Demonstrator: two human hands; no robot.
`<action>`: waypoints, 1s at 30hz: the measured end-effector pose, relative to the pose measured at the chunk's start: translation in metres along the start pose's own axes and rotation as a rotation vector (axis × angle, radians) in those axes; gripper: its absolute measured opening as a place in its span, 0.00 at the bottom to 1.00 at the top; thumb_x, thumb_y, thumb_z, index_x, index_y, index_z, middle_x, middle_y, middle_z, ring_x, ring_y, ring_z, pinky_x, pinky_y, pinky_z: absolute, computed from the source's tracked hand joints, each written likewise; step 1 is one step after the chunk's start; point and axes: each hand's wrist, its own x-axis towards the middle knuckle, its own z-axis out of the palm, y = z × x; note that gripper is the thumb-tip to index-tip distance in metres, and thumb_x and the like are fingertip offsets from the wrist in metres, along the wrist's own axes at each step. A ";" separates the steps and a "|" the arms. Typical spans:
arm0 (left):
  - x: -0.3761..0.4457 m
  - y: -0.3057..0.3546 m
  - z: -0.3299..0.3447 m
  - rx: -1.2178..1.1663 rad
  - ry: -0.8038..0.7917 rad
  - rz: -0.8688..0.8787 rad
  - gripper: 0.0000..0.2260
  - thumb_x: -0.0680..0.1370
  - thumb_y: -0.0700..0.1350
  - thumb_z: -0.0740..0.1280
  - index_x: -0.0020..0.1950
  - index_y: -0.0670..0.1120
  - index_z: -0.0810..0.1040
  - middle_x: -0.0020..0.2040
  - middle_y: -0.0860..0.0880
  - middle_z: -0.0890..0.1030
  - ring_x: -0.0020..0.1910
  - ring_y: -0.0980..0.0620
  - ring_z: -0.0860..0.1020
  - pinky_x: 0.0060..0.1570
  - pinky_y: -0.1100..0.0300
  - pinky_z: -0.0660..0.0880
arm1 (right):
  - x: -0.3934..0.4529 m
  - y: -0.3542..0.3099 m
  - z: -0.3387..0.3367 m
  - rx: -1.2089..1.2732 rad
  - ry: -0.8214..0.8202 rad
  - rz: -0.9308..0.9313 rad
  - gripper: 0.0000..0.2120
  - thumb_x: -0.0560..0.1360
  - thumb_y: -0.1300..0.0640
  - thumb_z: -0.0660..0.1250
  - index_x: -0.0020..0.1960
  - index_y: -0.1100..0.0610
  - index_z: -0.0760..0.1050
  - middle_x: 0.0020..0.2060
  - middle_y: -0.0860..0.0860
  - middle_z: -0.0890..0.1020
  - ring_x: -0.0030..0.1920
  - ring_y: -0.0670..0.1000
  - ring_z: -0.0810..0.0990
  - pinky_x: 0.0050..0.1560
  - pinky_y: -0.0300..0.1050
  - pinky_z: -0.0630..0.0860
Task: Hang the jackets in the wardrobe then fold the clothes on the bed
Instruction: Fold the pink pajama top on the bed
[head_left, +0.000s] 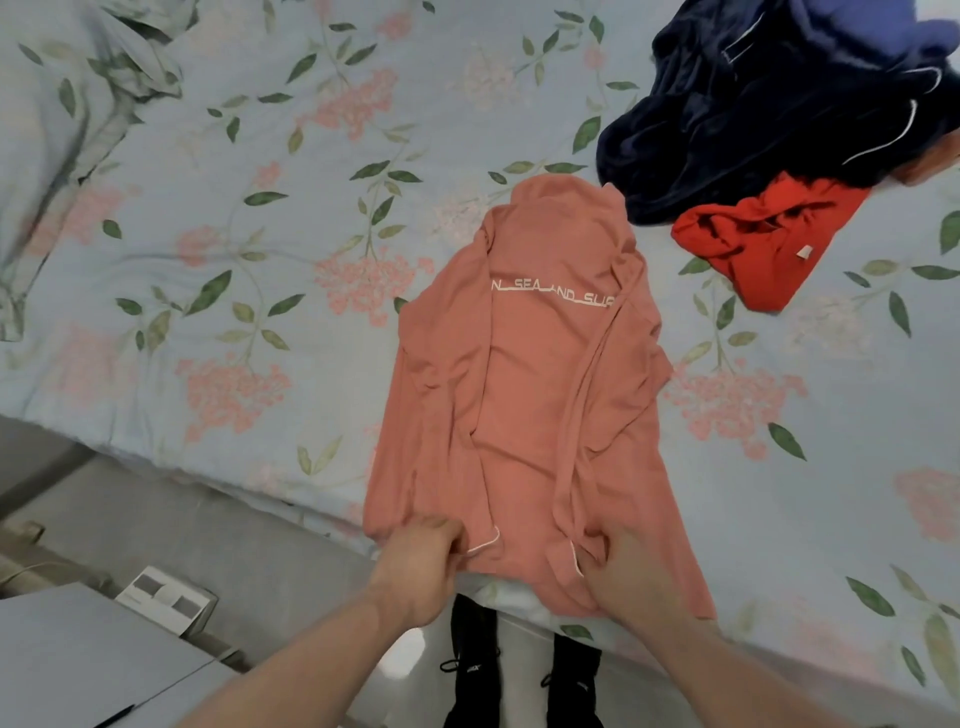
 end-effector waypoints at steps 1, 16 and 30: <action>0.001 0.001 0.002 -0.011 -0.088 -0.033 0.08 0.76 0.43 0.64 0.52 0.53 0.78 0.52 0.55 0.78 0.53 0.50 0.77 0.52 0.56 0.73 | 0.001 0.005 0.003 0.024 -0.059 0.008 0.04 0.77 0.51 0.65 0.45 0.49 0.77 0.36 0.44 0.81 0.39 0.46 0.79 0.45 0.49 0.79; 0.065 0.071 -0.021 -0.181 0.046 -0.106 0.08 0.74 0.43 0.67 0.52 0.50 0.81 0.51 0.54 0.73 0.50 0.52 0.77 0.53 0.60 0.71 | 0.029 0.010 -0.014 -0.083 0.124 -0.189 0.30 0.80 0.48 0.65 0.80 0.50 0.63 0.79 0.55 0.61 0.77 0.57 0.63 0.76 0.52 0.63; 0.055 0.044 -0.026 -0.121 -0.059 -0.223 0.07 0.74 0.48 0.70 0.50 0.55 0.75 0.52 0.56 0.72 0.47 0.55 0.73 0.45 0.67 0.64 | 0.068 -0.034 -0.014 -0.248 -0.322 -0.337 0.34 0.79 0.56 0.61 0.82 0.53 0.56 0.83 0.43 0.43 0.77 0.47 0.67 0.69 0.42 0.71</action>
